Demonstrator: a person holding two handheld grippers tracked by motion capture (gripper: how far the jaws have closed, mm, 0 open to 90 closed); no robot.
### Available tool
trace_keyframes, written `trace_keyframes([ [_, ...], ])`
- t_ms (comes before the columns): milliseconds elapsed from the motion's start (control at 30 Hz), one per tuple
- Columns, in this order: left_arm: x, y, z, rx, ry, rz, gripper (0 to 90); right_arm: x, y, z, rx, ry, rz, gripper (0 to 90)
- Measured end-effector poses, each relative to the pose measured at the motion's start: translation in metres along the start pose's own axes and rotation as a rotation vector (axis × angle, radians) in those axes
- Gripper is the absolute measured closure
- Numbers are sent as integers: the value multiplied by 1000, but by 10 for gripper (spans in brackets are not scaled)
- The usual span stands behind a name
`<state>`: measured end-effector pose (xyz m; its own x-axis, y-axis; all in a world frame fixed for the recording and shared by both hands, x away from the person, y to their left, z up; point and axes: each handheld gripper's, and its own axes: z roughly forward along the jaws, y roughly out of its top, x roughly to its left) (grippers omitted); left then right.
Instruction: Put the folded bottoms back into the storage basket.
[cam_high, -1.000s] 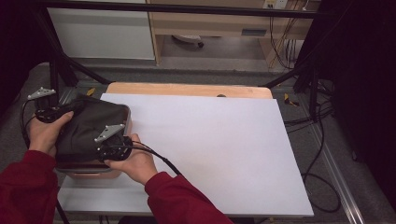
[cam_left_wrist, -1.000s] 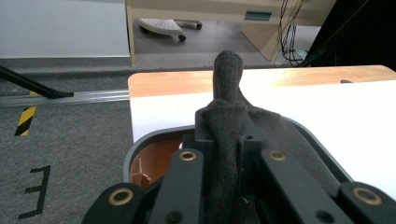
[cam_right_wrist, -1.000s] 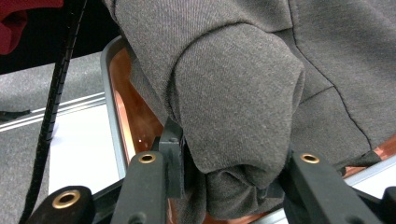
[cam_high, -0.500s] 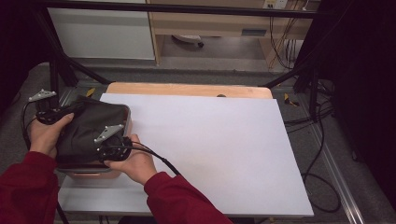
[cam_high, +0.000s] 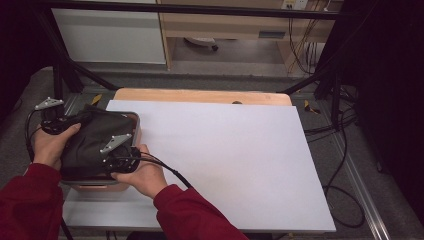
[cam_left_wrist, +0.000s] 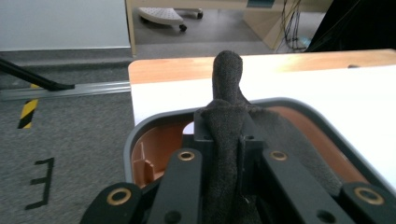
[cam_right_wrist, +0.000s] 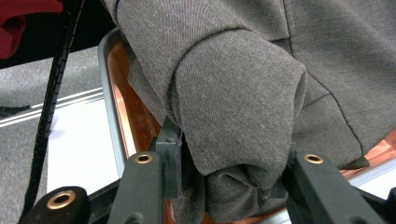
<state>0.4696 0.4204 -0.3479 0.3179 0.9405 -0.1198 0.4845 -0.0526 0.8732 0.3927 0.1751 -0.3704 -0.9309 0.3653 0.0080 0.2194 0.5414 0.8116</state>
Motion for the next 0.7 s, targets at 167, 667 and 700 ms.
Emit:
trace_keyframes([
  [167,1,-3,2,5,-1,-6,826,0,-1,2,8,2,-7,602],
  [667,2,-7,5,21,2,-6,824,0,0,2,14,0,-5,597],
  [700,2,-7,5,22,3,-6,823,0,0,2,15,2,-3,596],
])
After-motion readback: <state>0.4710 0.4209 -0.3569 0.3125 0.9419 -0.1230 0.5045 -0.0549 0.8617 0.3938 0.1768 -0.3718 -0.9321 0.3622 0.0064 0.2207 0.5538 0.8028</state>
